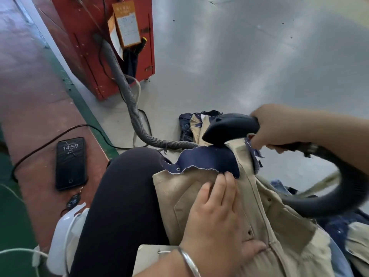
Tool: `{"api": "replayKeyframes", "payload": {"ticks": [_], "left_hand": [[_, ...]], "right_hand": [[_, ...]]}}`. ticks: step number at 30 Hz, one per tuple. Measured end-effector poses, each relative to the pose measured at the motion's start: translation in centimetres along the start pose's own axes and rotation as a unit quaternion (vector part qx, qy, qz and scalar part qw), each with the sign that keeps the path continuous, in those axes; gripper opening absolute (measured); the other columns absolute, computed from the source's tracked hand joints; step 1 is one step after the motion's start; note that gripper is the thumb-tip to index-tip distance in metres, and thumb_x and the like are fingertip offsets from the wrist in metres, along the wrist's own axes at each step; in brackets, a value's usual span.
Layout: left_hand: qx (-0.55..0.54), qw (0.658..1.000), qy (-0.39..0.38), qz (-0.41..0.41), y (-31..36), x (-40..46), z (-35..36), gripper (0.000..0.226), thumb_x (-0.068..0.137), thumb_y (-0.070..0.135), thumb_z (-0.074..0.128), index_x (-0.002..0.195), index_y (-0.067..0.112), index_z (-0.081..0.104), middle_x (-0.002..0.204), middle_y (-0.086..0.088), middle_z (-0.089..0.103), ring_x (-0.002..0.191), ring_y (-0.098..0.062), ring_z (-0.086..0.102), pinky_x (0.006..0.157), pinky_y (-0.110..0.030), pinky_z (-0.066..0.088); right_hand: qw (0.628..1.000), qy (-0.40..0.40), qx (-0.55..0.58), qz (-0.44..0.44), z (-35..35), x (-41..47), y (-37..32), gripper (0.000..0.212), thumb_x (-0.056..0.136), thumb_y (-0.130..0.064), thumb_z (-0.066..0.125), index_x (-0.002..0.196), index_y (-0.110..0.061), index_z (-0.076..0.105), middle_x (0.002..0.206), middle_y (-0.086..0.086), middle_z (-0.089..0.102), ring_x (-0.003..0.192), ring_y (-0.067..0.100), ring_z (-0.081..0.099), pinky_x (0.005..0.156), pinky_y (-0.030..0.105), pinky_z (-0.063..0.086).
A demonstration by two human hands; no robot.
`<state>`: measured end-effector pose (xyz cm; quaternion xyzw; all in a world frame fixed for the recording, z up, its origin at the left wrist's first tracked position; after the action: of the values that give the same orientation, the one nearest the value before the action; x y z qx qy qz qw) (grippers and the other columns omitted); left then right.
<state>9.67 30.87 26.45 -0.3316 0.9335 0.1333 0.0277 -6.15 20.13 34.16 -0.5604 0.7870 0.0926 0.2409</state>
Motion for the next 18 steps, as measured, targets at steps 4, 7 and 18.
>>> {"api": "replayKeyframes", "payload": {"ticks": [4, 7, 18], "left_hand": [[0.018, 1.0, 0.015, -0.02, -0.1, -0.2, -0.7, 0.111, 0.059, 0.089, 0.037, 0.128, 0.005, 0.058, 0.131, -0.008, 0.058, 0.12, -0.02, 0.055, 0.097, -0.035, 0.046], [0.001, 0.999, 0.048, -0.026, 0.1, -0.8, -1.1, 0.106, 0.054, 0.085, 0.05, 0.126, 0.007, 0.061, 0.13, -0.007, 0.059, 0.118, -0.018, 0.057, 0.096, -0.034, 0.048], [-0.045, 0.949, 0.312, 0.013, -2.1, -3.2, -7.4, 0.032, 0.079, 0.039, 0.053, 0.095, 0.016, 0.068, 0.106, -0.002, 0.063, 0.098, -0.025, 0.057, 0.083, -0.039, 0.045]], "right_hand": [[0.997, 0.061, 0.043, -0.004, -0.9, 1.5, 0.0, 0.015, 0.074, -0.004, 0.07, 0.085, -0.005, 0.06, 0.054, 0.009, 0.063, 0.039, 0.02, 0.058, 0.038, 0.025, 0.048], [0.99, 0.115, 0.082, -0.027, -3.3, -0.2, 1.4, 0.015, 0.074, -0.005, 0.072, 0.083, -0.008, 0.06, 0.047, 0.006, 0.063, 0.039, 0.022, 0.061, 0.038, 0.027, 0.047], [0.986, 0.134, 0.097, -0.024, -1.6, -11.3, 6.2, 0.034, 0.052, -0.037, 0.073, 0.083, -0.047, 0.061, 0.038, 0.0, 0.059, 0.025, 0.015, 0.051, 0.026, 0.029, 0.041]]}}
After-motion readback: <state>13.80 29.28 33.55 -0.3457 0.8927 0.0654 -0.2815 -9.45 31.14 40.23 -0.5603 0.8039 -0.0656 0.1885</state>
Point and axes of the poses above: each hand's wrist, its own x-axis towards the middle knuckle, its own z-axis out of the palm, y = z × x, the point moved 6 cm from there along x, towards the middle knuckle
